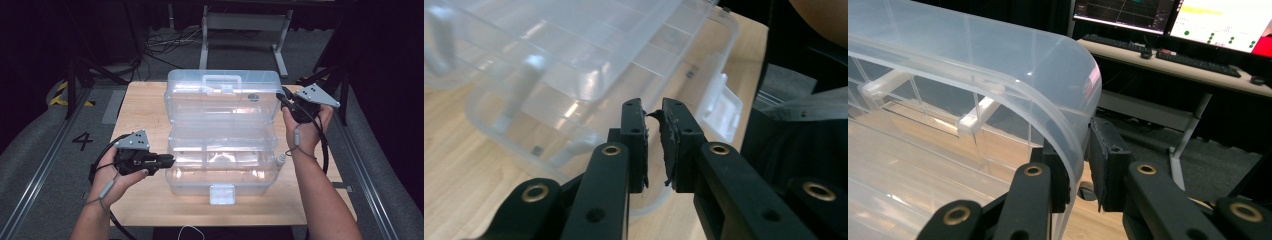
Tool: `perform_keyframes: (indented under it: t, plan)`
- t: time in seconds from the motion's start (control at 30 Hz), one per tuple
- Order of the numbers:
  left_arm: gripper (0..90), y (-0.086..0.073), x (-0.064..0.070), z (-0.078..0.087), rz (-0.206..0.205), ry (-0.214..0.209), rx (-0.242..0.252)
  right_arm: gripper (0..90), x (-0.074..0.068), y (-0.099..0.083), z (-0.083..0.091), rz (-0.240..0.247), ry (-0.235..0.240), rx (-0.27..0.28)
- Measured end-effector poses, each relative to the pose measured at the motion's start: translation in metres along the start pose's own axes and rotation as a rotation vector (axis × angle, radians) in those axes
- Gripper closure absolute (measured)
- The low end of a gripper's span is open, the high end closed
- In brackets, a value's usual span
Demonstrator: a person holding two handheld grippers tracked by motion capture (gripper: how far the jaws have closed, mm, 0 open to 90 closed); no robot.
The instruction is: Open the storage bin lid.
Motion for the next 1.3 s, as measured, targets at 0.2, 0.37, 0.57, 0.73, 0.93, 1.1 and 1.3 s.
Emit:
perform_keyframes:
  t: [0.2,0.37,0.57,0.73,0.93,1.1,1.3]
  plan:
    - [79.0,-0.005,0.005,-0.014,-0.015,-0.05,-0.065,79.4,0.002,0.0,-0.002,-0.011,0.011,-0.015]
    - [78.2,-0.007,0.009,-0.024,-0.029,-0.086,-0.098,79.1,0.002,0.001,-0.004,-0.014,0.016,-0.024]
    - [76.2,-0.012,0.012,-0.037,-0.042,-0.124,-0.145,78.6,0.003,0.001,-0.004,-0.02,0.027,-0.028]
    - [72.8,-0.017,0.016,-0.045,-0.057,-0.158,-0.199,78.4,0.004,0.002,-0.006,-0.027,0.032,-0.038]
    - [71.3,-0.027,0.016,-0.059,-0.058,-0.184,-0.261,78.4,0.004,0.002,-0.007,-0.031,0.034,-0.043]
    - [72.0,-0.033,0.014,-0.065,-0.069,-0.185,-0.31,78.4,0.005,0.003,-0.008,-0.035,0.036,-0.046]
    - [77.4,-0.04,0.013,-0.073,-0.092,-0.157,-0.355,78.4,0.005,0.003,-0.009,-0.034,0.037,-0.048]
Point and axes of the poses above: each handheld gripper's, and its own axes: z roughly backward along the jaws, y roughly out of its top, x roughly to its right, the point moved 7 cm from there along -z, roughly forward along the jaws, and after that the axes turned 2 degrees about -z, right-handed, at the moved point
